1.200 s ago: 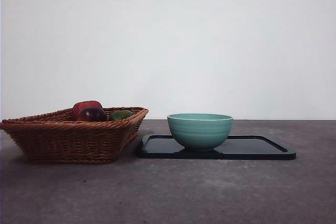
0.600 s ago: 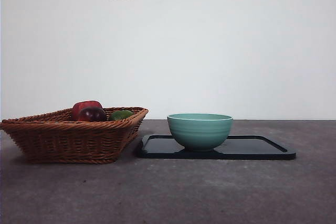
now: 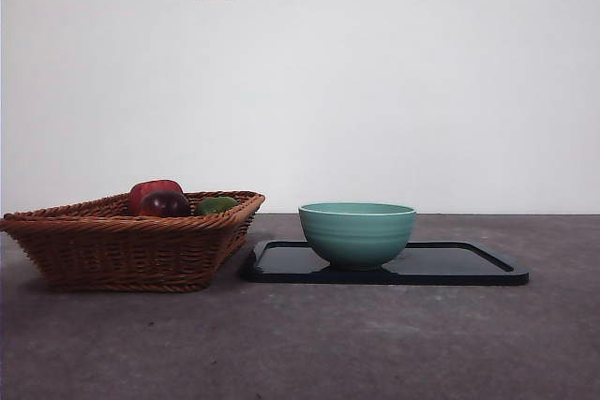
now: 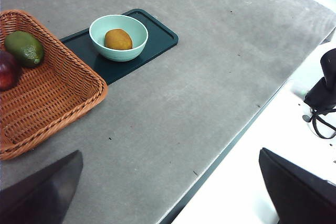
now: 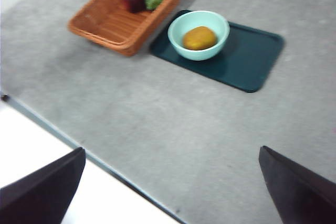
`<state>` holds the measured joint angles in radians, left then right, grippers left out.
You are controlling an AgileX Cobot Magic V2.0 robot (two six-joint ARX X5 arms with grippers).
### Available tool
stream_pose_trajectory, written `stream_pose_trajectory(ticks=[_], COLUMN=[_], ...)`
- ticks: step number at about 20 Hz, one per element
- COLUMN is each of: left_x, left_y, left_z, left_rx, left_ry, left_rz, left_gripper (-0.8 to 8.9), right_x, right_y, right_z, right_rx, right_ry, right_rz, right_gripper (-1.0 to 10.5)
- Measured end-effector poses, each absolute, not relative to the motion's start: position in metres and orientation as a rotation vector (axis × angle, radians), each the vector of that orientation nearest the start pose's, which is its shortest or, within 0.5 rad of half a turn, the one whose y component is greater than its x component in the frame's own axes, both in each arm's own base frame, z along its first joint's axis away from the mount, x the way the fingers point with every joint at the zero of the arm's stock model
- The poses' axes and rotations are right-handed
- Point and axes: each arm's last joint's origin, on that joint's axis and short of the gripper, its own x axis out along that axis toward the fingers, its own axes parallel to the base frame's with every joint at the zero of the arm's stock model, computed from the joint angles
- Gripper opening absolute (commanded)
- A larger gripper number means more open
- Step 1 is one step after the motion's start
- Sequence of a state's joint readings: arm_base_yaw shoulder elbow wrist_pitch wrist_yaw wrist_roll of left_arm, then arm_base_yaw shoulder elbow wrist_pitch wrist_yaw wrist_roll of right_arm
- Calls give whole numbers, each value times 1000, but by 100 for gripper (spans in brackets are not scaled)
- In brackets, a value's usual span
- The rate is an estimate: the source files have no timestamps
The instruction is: Pick up the wifruite, put it on the bowl, pick up the plate, put it on desk
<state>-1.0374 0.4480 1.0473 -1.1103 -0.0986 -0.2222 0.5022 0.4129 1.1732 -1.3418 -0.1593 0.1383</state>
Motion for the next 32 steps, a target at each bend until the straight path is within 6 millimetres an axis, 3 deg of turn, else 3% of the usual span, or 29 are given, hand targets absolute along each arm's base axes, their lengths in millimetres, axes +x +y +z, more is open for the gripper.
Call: stream_pose_trajectory(ticks=[11, 18, 26, 32], left_x=[28, 72, 142, 194], left_y=[-42, -117, -215, -257], left_z=[372, 376, 379, 363], left_rx=[-54, 27, 107, 126], left_ry=[459, 643, 816, 923], left_rz=[-869, -814, -750, -724], left_gripper=[625, 625, 625, 625], right_x=[-7, -7, -7, -7], right_y=[2, 2, 2, 2], right_z=[369, 369, 369, 369], right_rx=[31, 34, 36, 36], right_ry=[627, 628, 629, 629], right_rz=[602, 601, 600, 600], right_gripper=[603, 603, 603, 603])
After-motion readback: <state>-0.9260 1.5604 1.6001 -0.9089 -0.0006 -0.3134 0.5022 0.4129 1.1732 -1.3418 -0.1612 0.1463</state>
